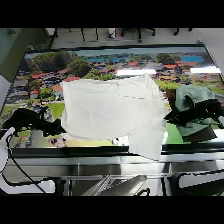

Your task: Fold the shirts.

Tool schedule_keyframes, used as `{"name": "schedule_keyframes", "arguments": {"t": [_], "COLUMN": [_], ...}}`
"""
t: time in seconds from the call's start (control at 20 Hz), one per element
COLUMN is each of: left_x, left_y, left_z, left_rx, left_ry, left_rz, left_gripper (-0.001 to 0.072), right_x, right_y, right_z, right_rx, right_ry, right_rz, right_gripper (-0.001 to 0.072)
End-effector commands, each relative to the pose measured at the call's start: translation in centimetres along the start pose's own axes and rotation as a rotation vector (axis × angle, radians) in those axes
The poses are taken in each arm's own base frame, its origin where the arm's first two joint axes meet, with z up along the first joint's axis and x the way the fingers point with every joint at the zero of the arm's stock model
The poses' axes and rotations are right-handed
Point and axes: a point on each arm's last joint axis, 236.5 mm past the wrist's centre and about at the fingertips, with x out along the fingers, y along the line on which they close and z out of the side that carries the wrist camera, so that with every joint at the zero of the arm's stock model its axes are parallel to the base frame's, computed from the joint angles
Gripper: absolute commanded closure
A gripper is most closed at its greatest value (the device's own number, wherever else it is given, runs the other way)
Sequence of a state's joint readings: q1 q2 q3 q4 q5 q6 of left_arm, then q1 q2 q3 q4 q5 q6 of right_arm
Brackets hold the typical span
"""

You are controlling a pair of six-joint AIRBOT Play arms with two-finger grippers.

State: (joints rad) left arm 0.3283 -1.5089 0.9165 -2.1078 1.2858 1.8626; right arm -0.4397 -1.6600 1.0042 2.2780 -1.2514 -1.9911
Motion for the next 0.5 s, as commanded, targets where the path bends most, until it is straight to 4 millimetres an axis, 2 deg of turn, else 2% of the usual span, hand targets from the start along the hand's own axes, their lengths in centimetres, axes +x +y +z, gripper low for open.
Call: {"name": "schedule_keyframes", "arguments": {"t": [0.0, 0.2, 0.25, 0.4, 0.45], "left_x": [-0.2, -0.2, -0.2, -0.2, -0.2], "left_y": [-0.3, -0.4, -0.4, -0.6, -0.6], "left_z": [0.1, 0.1, 0.1, -0.7, -0.7], "left_rx": [0.002, 0.002, 0.002, 0.003, 0.003], "left_ry": [-0.002, -0.001, 0.0, 0.032, 0.033], "left_rz": [-0.008, -0.009, -0.009, -0.019, -0.02], "left_gripper": [0.0682, 0.0682, 0.0682, 0.0682, 0.0682], "right_x": [1.7, 0.8, 0.6, 0.8, 0.8], "right_y": [1.3, 1.9, 1.9, 1.3, 1.0], "right_z": [-0.2, -1.5, -1.8, -3.9, -4.2], "right_rx": [-0.018, -0.03, -0.037, -0.065, -0.066], "right_ry": [0.027, 0.071, 0.081, 0.171, 0.187], "right_rz": [0.029, 0.047, 0.043, 0.002, -0.012], "right_gripper": [0.0327, 0.034, 0.0385, 0.0399, 0.0448]}}
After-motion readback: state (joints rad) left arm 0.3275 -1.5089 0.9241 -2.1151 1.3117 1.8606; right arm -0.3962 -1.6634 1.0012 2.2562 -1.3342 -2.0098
